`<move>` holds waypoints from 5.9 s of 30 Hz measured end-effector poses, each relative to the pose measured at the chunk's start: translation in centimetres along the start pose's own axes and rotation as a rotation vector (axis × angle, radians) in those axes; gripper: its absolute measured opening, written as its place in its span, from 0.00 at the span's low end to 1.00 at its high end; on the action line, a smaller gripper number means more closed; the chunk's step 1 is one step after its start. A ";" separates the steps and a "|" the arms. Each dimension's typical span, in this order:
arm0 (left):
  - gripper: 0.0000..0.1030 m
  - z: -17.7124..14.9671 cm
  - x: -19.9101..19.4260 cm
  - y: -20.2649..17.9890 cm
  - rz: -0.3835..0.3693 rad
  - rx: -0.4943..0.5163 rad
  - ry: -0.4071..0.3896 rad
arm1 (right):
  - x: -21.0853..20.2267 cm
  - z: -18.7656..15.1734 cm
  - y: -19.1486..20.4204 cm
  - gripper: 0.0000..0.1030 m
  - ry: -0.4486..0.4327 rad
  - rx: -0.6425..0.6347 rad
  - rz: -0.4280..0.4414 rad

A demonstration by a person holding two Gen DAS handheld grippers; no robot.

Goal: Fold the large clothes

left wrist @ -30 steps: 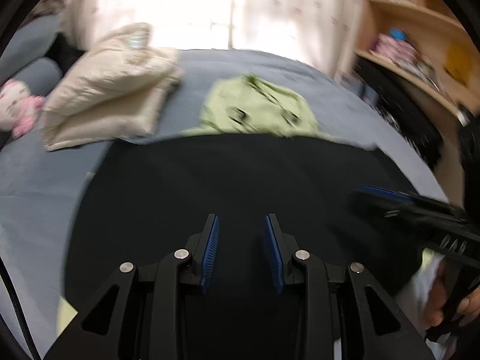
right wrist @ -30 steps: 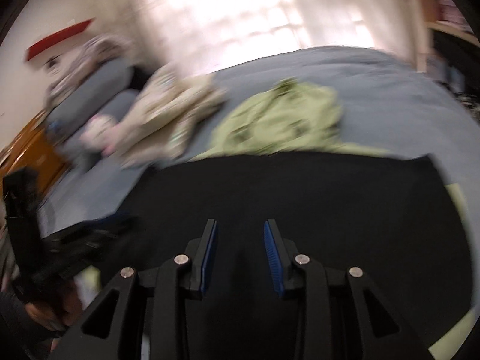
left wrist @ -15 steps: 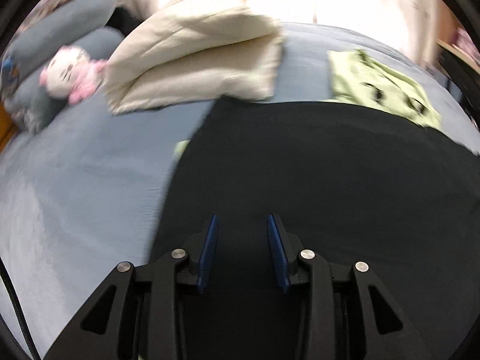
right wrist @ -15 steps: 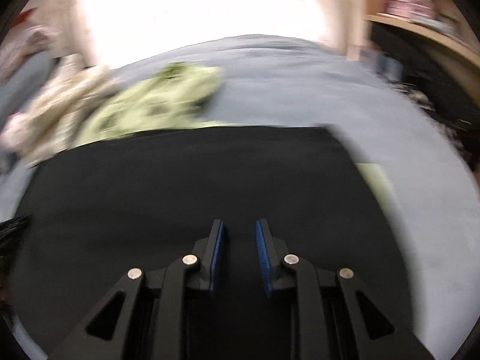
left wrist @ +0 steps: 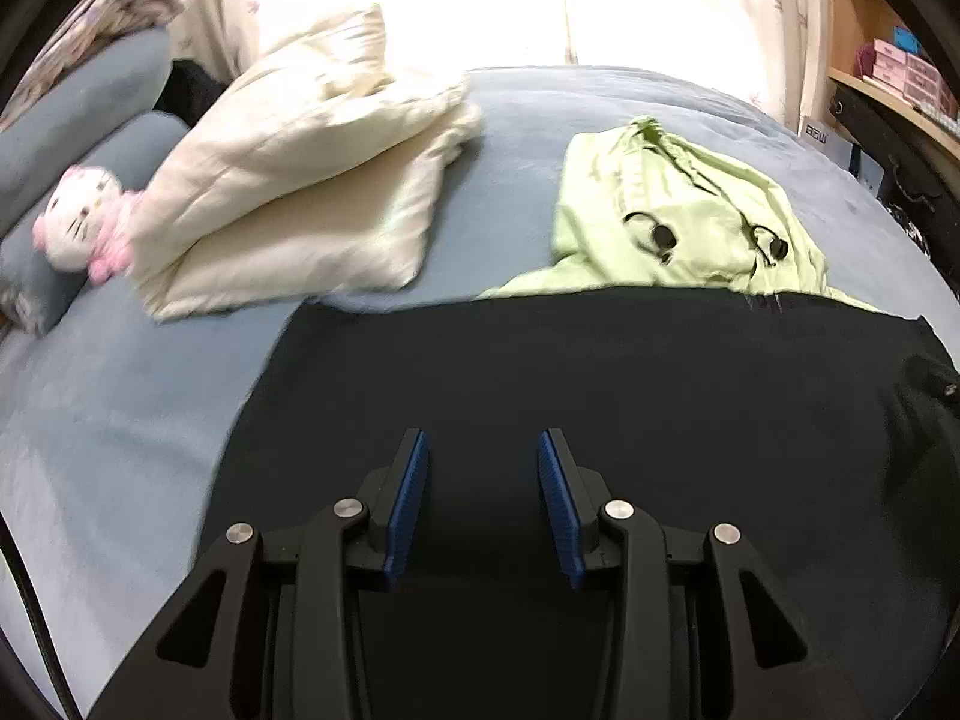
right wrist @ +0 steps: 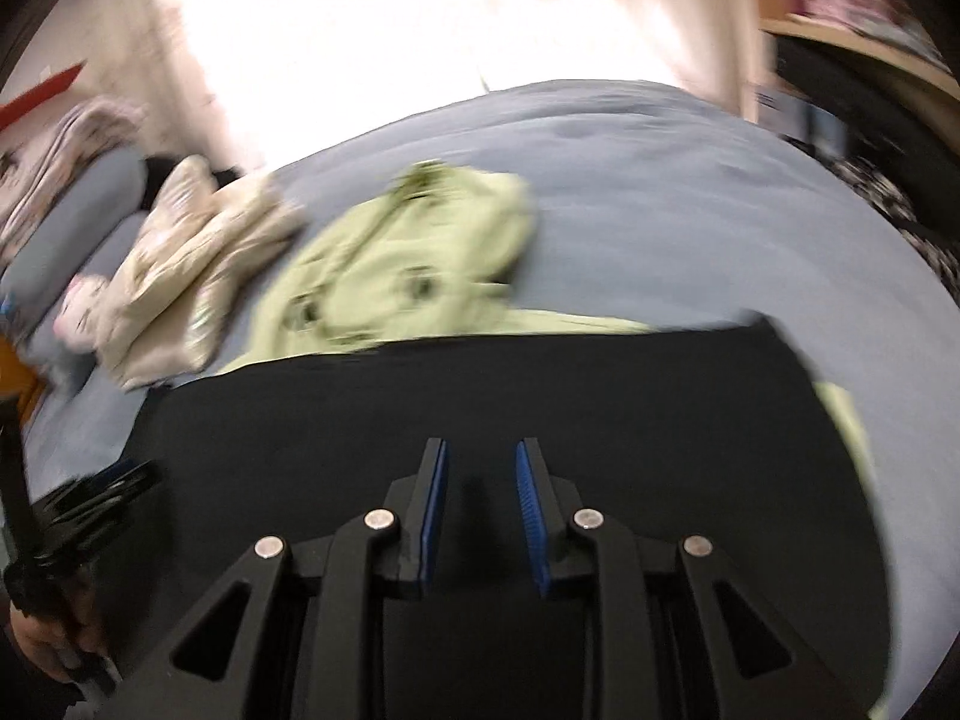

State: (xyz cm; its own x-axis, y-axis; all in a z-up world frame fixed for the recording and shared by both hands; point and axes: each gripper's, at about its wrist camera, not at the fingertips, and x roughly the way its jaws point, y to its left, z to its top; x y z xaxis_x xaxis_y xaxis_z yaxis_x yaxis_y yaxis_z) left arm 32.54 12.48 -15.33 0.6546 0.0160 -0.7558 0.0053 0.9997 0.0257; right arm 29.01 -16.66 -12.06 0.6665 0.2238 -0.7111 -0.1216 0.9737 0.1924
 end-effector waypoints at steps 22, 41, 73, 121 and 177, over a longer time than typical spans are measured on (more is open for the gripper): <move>0.75 2.3 8.1 12.7 0.108 -0.261 0.079 | 1.6 -0.1 -16.6 0.26 0.008 0.212 -0.357; 0.75 1.3 -1.2 9.7 0.081 -0.136 0.056 | -5.1 -1.6 -14.9 0.27 -0.002 0.262 -0.238; 0.76 4.7 -14.8 1.0 -0.119 0.148 0.078 | -16.2 1.9 -3.2 0.52 0.022 0.031 -0.029; 0.00 21.0 4.6 -1.7 -0.223 0.124 0.089 | 4.9 17.1 -4.2 0.05 0.058 0.020 0.039; 0.48 -7.7 -14.8 3.0 -0.601 -0.147 0.230 | -14.2 -10.7 2.5 0.37 0.214 0.115 0.267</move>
State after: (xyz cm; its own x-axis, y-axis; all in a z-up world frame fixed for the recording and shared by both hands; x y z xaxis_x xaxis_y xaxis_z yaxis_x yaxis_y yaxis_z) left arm 17.04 15.43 -9.17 0.3917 -0.5582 -0.7314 0.2058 0.8280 -0.5217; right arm 11.36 -16.95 -8.68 0.4520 0.4855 -0.7483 -0.1789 0.8712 0.4572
